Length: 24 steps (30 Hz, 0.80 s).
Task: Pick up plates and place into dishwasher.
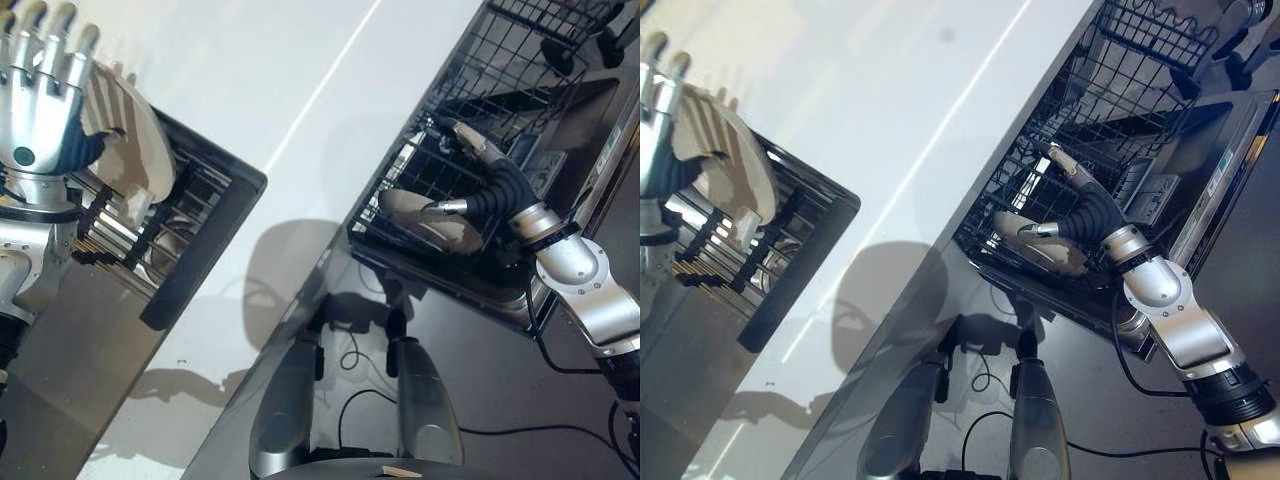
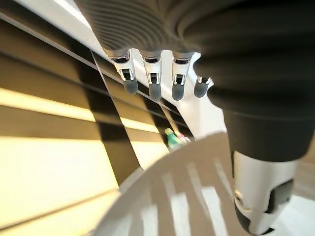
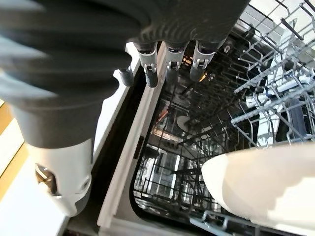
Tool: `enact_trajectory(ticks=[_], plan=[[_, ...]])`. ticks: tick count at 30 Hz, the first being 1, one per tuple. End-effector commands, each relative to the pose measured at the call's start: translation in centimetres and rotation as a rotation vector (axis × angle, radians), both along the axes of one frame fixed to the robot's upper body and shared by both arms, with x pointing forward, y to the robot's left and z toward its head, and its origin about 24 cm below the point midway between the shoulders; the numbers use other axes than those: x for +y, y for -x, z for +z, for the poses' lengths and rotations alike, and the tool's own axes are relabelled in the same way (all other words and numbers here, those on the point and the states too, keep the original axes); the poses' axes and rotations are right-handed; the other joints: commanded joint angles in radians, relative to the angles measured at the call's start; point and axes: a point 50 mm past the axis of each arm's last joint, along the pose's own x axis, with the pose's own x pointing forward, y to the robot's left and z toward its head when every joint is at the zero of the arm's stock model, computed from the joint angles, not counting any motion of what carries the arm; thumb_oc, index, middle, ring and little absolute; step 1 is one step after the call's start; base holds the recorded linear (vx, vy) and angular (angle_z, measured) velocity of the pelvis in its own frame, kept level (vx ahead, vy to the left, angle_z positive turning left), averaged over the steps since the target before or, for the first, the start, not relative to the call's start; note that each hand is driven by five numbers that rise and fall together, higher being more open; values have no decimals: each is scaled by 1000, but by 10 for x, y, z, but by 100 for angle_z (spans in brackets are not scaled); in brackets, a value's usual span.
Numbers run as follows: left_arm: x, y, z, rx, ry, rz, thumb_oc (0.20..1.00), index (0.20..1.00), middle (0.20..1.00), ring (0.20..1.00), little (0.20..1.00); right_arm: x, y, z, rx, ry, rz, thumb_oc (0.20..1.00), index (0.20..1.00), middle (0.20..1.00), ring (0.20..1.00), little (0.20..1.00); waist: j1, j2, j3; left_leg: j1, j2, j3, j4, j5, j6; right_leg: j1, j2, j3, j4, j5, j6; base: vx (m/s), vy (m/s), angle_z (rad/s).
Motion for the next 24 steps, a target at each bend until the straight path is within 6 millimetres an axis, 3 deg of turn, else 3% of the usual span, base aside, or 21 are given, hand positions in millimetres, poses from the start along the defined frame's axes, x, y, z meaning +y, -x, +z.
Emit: enact_trajectory(ticks=[1, 5, 11, 17, 24], plan=[[11, 12, 34, -232, 18, 70, 1000, 1000, 1000, 1000, 1000, 11, 6, 24, -134, -13, 52, 1000, 1000, 1000, 1000, 1000, -16, -15, -7, -28, -47, -36, 31, -22, 77, 7, -49, -26, -21, 51, 40, -11, -7, -3], [-1, 4, 40, -122, -30, 71, 1000, 1000, 1000, 1000, 1000, 14, 6, 28, -142, -17, 60, 1000, 1000, 1000, 1000, 1000, -18, -18, 1, -31, -44, -40, 28, -20, 79, 4, -46, -26, -18, 52, 41, 1, 10, -2], [16, 10, 31, -119, 40, 94, 1000, 1000, 1000, 1000, 1000, 12, 8, 27, -143, 3, 55, 1000, 1000, 1000, 1000, 1000, -17, -12, 12, -36, -46, -36, 37, -25, 84, -3, -37, -12, -13, 52, 43, -3, 49, -3], [6, 6, 30, -7, 1, 28, 1000, 1000, 1000, 1000, 1000, 12, 9, 29, -154, -5, 61, 1000, 1000, 1000, 1000, 1000, -13, -19, 24, -42, -44, -36, 40, -29, 90, -7, -31, -9, -8, 54, 46, -5, 3, -1], [-12, -17, 23, 440, -47, -40, 1000, 1000, 1000, 1000, 1000, 11, 8, 37, -164, 26, 59, 1000, 1000, 1000, 1000, 1000, -32, -6, 32, -36, -45, -30, 31, -25, 89, 0, -28, 1, -27, 72, 55, -6, 39, -5]])
